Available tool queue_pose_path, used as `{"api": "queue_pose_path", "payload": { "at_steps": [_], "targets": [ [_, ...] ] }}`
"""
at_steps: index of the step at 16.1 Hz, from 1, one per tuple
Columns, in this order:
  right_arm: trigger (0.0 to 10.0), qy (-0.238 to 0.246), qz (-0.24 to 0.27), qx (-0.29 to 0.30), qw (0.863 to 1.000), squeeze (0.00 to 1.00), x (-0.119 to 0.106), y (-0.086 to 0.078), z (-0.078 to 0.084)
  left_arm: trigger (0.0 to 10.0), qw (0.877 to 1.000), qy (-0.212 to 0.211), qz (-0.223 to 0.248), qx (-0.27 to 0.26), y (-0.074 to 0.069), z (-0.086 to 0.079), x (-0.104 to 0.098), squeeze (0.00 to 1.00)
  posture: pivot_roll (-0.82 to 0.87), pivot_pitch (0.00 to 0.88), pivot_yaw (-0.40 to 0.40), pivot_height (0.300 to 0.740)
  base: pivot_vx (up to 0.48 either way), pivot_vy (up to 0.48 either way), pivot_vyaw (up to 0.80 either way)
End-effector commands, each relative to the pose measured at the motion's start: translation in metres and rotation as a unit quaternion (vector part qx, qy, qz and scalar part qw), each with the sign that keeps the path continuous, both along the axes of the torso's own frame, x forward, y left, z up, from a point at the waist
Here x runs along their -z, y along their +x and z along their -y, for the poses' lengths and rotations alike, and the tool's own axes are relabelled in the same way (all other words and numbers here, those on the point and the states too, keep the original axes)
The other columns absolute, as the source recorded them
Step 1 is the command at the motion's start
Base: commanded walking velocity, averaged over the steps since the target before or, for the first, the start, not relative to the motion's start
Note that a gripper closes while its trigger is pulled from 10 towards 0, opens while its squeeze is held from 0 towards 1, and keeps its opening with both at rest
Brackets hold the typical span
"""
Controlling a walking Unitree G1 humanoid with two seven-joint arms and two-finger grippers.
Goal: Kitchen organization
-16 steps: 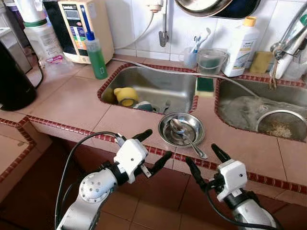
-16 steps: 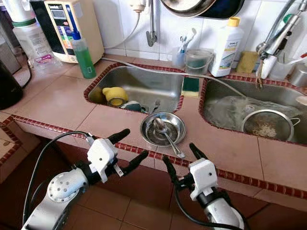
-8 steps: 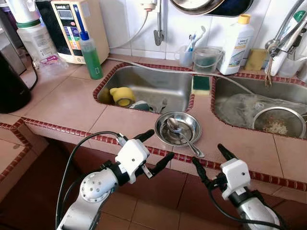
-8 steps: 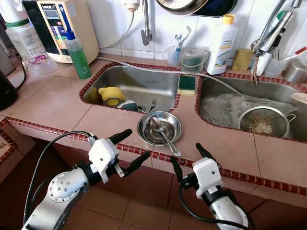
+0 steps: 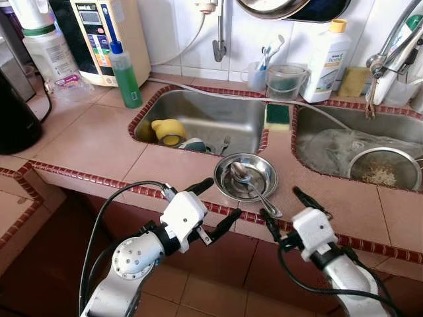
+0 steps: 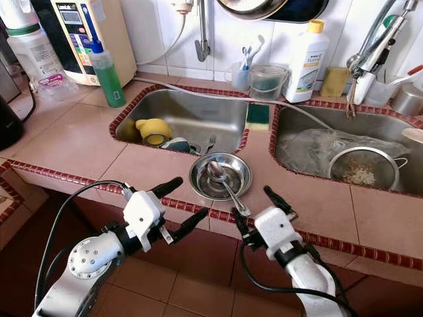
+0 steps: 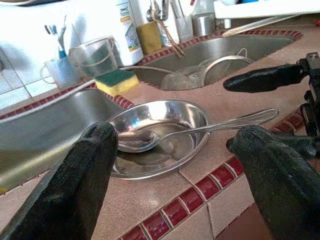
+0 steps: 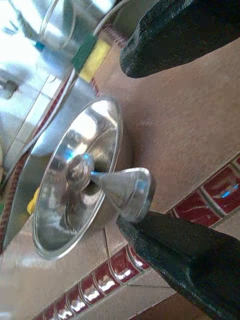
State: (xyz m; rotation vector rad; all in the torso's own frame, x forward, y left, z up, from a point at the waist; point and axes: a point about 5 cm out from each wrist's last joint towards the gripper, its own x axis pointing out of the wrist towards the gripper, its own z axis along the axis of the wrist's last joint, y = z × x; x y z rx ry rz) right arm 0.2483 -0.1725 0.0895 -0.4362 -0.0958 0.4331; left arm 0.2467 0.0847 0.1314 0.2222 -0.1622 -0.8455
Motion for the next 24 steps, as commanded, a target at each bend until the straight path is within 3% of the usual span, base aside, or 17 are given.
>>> {"api": "queue_pose_path", "payload": {
  "at_steps": [1,4,5,6,9,10,11,13,21,24],
  "targets": [
    [10.0,-0.018,0.009,-0.013,1.0,0.0,-0.002,0.002,-0.001,10.0,1.0,0.003,0.015,0.004,-0.002,0.002,-0.006,0.0,-0.17,0.041,0.024,0.74,0.0,0.0,0.0],
    [10.0,-0.046,0.022,-0.032,0.998,0.0,-0.006,0.006,-0.001,10.0,1.0,0.002,0.017,0.001,-0.002,0.002,-0.006,0.0,-0.16,0.04,0.016,0.74,0.0,0.0,0.0],
    [9.4,-0.064,0.029,-0.041,0.997,0.0,-0.007,0.007,-0.001,10.0,1.0,0.001,0.017,-0.002,-0.002,0.002,-0.007,0.0,-0.16,0.04,0.014,0.74,0.0,0.0,0.0],
    [7.2,-0.065,0.03,-0.042,0.997,0.0,-0.007,0.007,-0.001,10.0,1.0,0.001,0.017,-0.003,-0.002,0.002,-0.007,0.0,-0.16,0.041,0.012,0.74,0.0,0.0,0.0],
    [3.7,-0.069,0.034,-0.046,0.996,0.0,-0.007,0.008,-0.001,10.0,1.0,0.0,0.016,-0.005,-0.002,0.002,-0.006,0.0,-0.16,0.044,0.011,0.74,0.0,0.0,0.0],
    [2.1,-0.07,0.035,-0.046,0.996,0.0,-0.006,0.008,-0.001,10.0,1.0,0.0,0.016,-0.005,-0.003,0.002,-0.006,0.0,-0.16,0.047,0.011,0.74,0.0,0.0,0.0],
    [2.2,-0.072,0.037,-0.047,0.996,0.0,-0.007,0.008,0.0,10.0,1.0,0.0,0.015,-0.005,-0.003,0.002,-0.006,0.0,-0.16,0.047,0.011,0.74,0.0,0.0,0.0],
    [0.0,-0.073,0.038,-0.051,0.995,0.0,-0.007,0.008,-0.001,10.0,1.0,0.0,0.015,-0.006,-0.002,0.003,-0.006,0.0,-0.17,0.051,0.009,0.74,0.0,0.0,0.0],
    [0.0,-0.077,0.04,-0.06,0.994,0.0,-0.007,0.01,-0.004,10.0,1.0,-0.001,0.014,-0.006,-0.004,0.001,-0.007,0.0,-0.16,0.056,0.005,0.74,0.0,0.0,0.0],
    [0.0,-0.078,0.036,-0.061,0.994,0.0,-0.006,0.011,-0.004,10.0,1.0,0.008,0.012,0.021,-0.012,0.003,-0.008,0.0,-0.15,0.058,0.004,0.74,0.0,0.0,0.0]
  ]
}}
